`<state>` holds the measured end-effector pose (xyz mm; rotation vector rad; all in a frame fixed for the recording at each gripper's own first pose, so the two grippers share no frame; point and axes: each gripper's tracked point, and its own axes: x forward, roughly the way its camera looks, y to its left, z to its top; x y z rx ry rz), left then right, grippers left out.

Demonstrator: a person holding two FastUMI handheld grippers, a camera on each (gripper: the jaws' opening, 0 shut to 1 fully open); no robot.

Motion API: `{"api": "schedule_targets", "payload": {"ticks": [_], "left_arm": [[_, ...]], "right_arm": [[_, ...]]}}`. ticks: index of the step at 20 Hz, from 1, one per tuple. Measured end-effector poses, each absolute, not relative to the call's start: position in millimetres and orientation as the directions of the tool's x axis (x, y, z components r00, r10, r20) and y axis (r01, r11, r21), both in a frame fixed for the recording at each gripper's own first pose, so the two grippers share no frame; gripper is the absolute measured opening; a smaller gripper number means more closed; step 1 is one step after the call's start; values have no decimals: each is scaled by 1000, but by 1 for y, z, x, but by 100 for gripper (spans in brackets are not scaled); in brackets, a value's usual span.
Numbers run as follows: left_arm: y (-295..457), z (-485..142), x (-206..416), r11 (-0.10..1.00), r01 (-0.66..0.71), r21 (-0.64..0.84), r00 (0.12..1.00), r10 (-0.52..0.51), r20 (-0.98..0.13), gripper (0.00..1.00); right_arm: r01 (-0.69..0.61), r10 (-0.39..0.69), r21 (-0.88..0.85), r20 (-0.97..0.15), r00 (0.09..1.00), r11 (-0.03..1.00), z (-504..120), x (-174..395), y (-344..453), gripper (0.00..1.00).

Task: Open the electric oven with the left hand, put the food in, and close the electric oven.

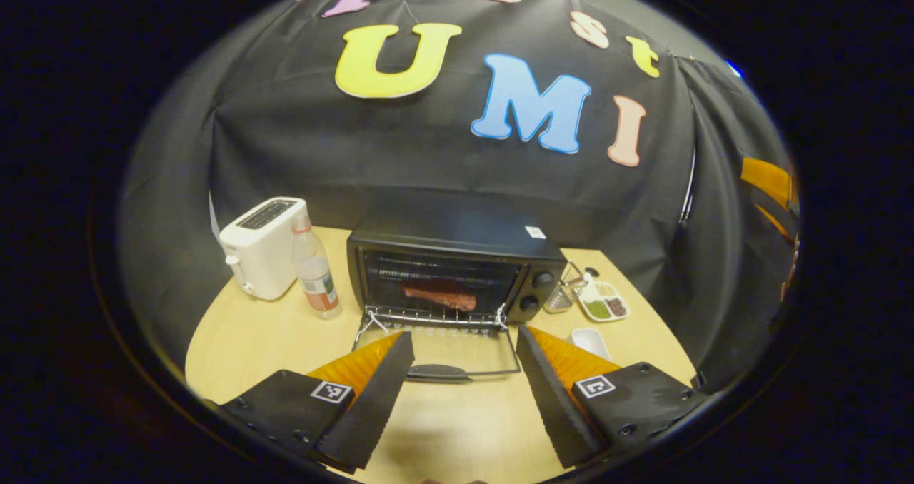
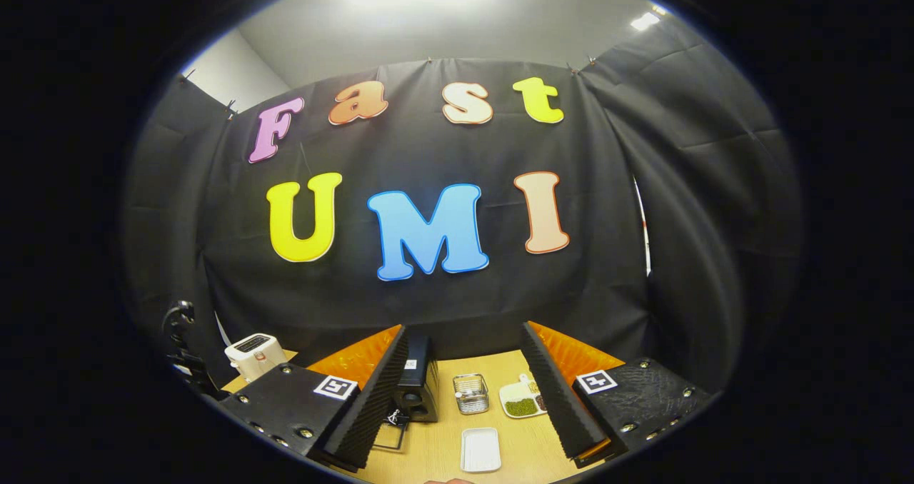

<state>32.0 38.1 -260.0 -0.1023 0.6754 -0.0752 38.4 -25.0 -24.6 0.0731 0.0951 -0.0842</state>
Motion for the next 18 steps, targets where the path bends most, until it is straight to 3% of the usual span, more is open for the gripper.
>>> {"api": "schedule_targets", "payload": {"ticks": [6, 9, 11, 12, 14, 18], "left_arm": [[42, -332, 15, 995, 43, -92, 666, -98, -739, 98], [40, -369, 2, 993, 40, -111, 547, -115, -829, 100], [42, -388, 0, 994, 41, -102, 489, -109, -866, 92], [43, -396, 0, 995, 43, -94, 465, -103, -880, 98], [48, -410, -2, 996, 44, -73, 414, -85, -906, 100], [46, -436, 2, 996, 55, -76, 333, -90, -939, 98]], "right_arm": [[100, -92, 48, -149, 985, 994, -48, 32, -28, 96], [107, -99, 40, -167, 981, 993, -56, 31, -30, 95], [107, -98, 39, -188, 977, 993, -63, 31, -31, 96], [107, -98, 39, -199, 975, 993, -66, 32, -31, 96], [111, -101, 34, -211, 972, 993, -69, 33, -32, 96], [128, -119, 24, -232, 965, 991, -77, 34, -36, 96]]}}
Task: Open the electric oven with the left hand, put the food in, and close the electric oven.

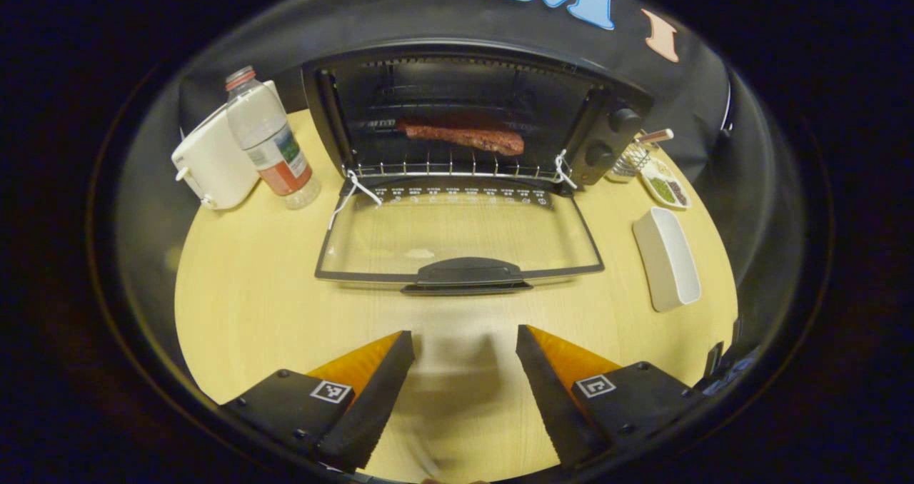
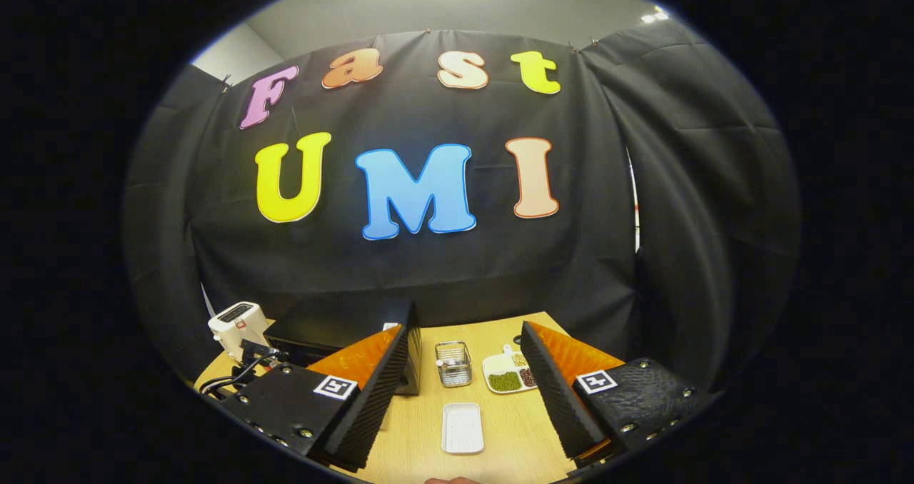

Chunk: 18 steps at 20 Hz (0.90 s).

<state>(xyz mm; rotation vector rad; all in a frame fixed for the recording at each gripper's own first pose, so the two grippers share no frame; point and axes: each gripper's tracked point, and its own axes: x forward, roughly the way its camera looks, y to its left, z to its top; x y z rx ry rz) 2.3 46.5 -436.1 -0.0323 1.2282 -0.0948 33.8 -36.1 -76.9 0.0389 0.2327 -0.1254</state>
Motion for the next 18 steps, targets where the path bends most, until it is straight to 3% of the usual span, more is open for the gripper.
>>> {"api": "schedule_targets", "payload": {"ticks": [6, 18], "left_arm": [[46, -467, 12, 996, 70, -50, 250, -66, -966, 98], [47, -481, 33, 996, 80, -37, 229, -55, -972, 98]], "right_arm": [[181, -169, 31, -241, 956, 983, -82, 35, -51, 96], [228, -213, 30, -261, 942, 973, -90, 26, -60, 96]]}}
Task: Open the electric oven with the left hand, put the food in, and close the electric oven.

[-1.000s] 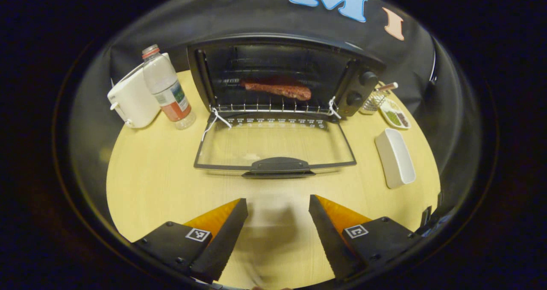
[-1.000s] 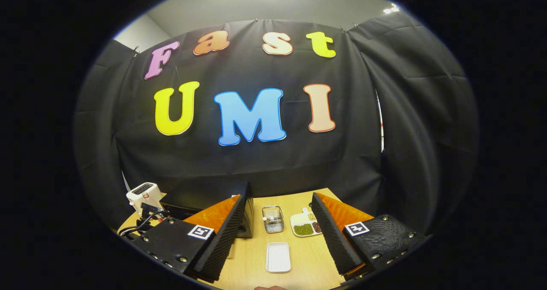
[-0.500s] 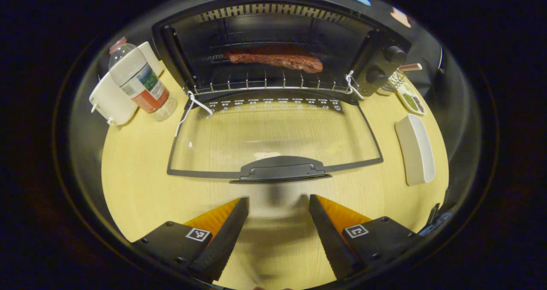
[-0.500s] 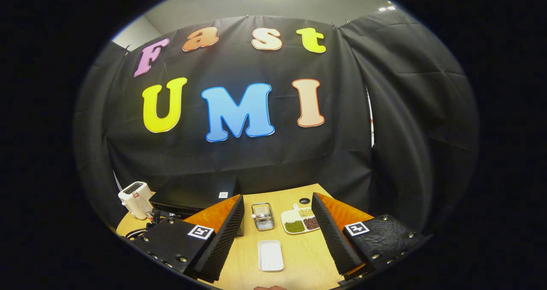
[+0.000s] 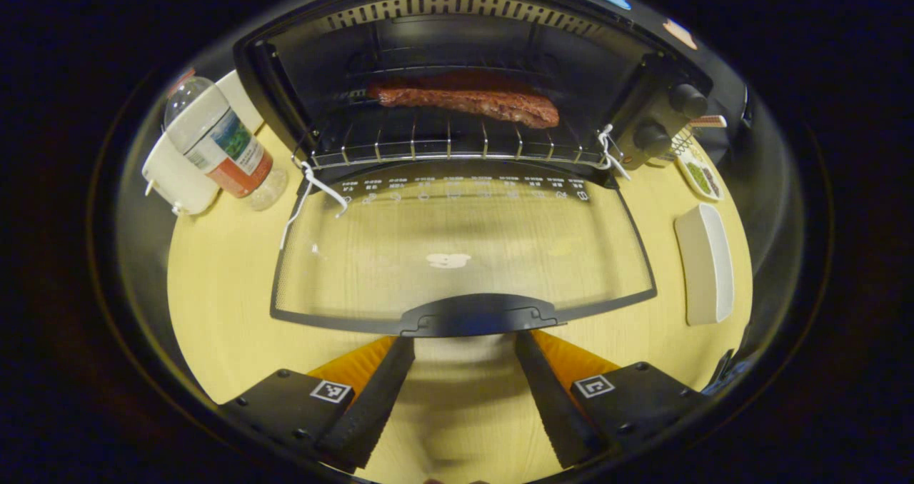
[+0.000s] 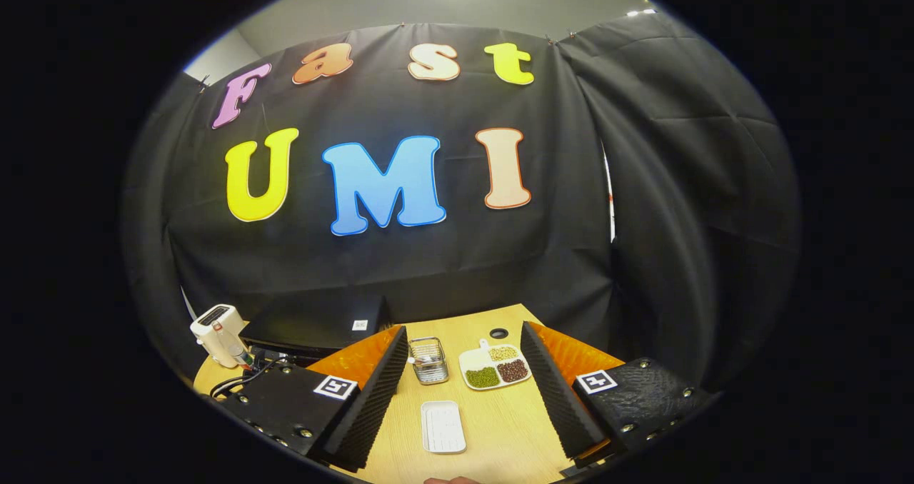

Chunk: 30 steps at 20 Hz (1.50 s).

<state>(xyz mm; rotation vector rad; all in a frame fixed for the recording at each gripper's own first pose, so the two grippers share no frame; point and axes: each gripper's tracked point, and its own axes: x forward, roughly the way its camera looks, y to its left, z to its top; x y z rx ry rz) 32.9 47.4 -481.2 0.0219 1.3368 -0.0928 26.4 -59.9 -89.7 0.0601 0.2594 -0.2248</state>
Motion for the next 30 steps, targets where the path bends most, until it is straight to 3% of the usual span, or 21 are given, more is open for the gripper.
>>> {"api": "schedule_targets", "payload": {"ticks": [4, 8, 10, 12, 17, 30], "left_arm": [[46, -479, 33, 996, 71, -53, 228, -68, -971, 100], [46, -460, 32, 995, 84, -52, 278, -73, -958, 92], [45, -448, 32, 995, 77, -60, 310, -81, -947, 100], [45, -435, 33, 995, 75, -67, 347, -89, -934, 97], [45, -414, 38, 994, 69, -87, 395, -108, -912, 100], [36, -364, 62, 990, 98, -98, 519, -135, -844, 97]], "right_arm": [[217, -203, 27, -266, 942, 976, -87, 36, -60, 96], [195, -182, 21, -265, 947, 981, -84, 37, -52, 96], [179, -166, 27, -263, 951, 983, -82, 39, -45, 96], [163, -151, 26, -254, 955, 986, -78, 42, -37, 96], [131, -123, 21, -235, 964, 991, -72, 42, -22, 96], [179, -170, 23, -211, 962, 984, -64, 35, -40, 96]]}}
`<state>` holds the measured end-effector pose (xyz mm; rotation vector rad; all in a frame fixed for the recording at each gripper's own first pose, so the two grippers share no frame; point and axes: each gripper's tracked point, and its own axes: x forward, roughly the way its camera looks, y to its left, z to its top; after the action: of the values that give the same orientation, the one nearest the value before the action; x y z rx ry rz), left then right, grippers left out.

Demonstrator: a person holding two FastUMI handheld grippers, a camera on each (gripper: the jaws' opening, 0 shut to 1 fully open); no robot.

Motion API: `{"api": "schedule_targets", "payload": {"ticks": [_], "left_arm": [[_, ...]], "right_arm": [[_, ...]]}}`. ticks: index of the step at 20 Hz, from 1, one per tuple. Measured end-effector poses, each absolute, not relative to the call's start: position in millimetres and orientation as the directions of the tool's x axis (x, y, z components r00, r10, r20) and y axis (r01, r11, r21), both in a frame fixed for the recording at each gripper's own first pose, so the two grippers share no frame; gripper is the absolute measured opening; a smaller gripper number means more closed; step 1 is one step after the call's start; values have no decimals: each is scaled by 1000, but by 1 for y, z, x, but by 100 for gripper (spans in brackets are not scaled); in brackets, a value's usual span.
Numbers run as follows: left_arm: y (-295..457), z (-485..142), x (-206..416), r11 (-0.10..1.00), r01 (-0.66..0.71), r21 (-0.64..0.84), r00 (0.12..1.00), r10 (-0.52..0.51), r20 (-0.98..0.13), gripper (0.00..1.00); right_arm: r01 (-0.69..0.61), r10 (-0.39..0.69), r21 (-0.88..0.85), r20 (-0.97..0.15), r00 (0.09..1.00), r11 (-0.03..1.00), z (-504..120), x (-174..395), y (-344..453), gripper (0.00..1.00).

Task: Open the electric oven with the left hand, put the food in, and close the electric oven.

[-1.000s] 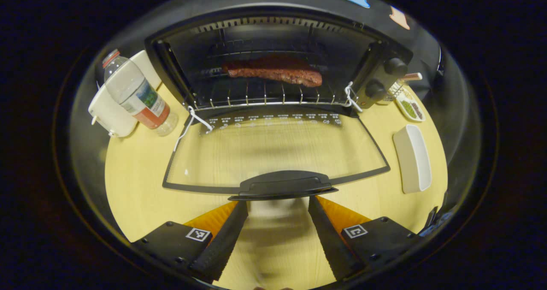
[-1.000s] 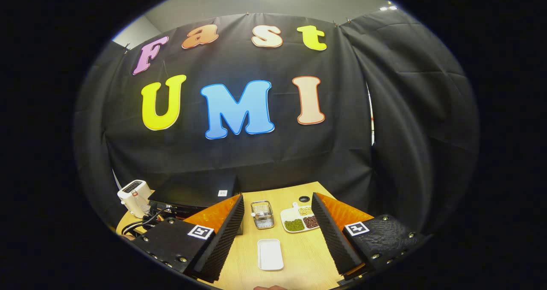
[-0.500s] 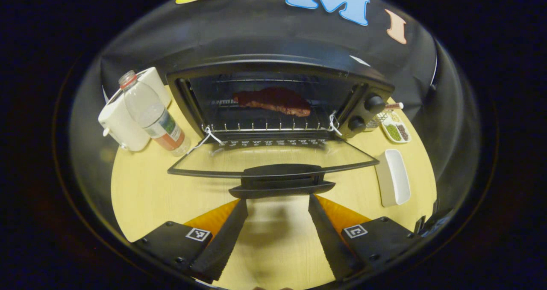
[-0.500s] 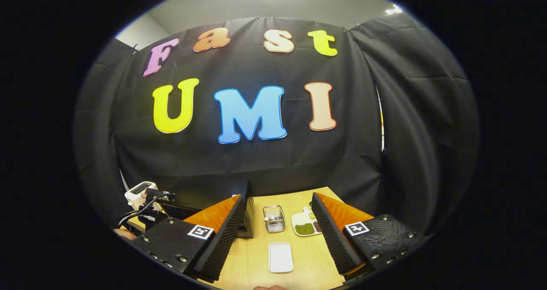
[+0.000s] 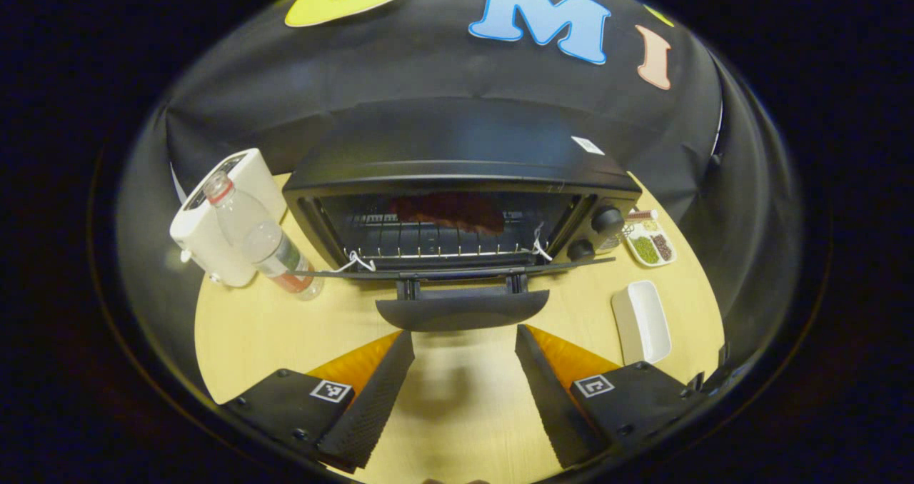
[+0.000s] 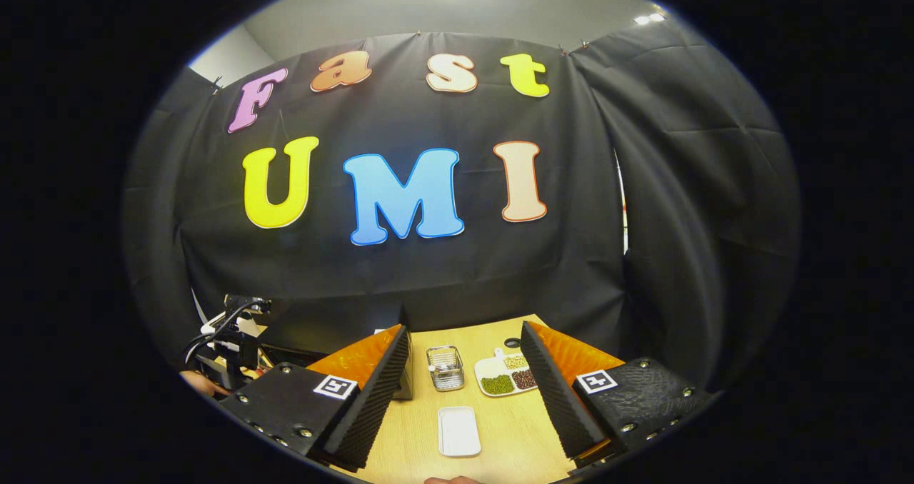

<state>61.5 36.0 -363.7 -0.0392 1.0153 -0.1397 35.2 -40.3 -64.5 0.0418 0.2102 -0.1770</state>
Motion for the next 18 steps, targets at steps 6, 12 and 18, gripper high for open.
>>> {"api": "schedule_targets", "payload": {"ticks": [6, 12, 18], "left_arm": [[26, -327, 68, 989, 110, -95, 598, -143, -789, 96], [2, -211, 63, 986, 56, -158, 823, -135, -552, 92], [-9, -55, 32, 995, 32, -89, 978, -50, -202, 99]], "right_arm": [[159, -147, 37, -220, 964, 987, -69, 34, -48, 96], [103, -103, -5, -163, 981, 995, -53, 28, -60, 96], [25, -25, -4, -54, 998, 1000, 4, 29, -64, 96]]}}
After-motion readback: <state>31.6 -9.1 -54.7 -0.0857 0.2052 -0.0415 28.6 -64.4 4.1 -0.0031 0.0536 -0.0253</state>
